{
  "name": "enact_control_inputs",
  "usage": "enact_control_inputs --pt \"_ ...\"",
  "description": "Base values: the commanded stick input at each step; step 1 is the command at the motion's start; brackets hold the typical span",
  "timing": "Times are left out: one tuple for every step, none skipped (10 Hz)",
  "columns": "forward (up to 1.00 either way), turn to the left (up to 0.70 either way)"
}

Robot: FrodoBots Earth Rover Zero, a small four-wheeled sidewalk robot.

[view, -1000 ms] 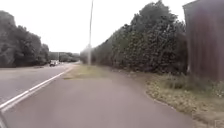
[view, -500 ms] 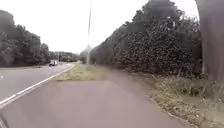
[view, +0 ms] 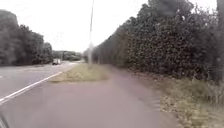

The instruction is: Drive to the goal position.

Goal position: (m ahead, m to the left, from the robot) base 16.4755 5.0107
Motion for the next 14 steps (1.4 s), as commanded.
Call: enact_control_inputs --pt "1.00 0.40" --pt "1.00 0.40" --pt "1.00 0.40" --pt "1.00 0.40" --pt "1.00 0.40" --pt "1.00 0.40" --pt "1.00 0.40" --pt "1.00 0.40" --pt "1.00 0.40" --pt "1.00 0.40" --pt "1.00 0.40" --pt "1.00 0.40" --pt "1.00 0.40" --pt "1.00 0.40"
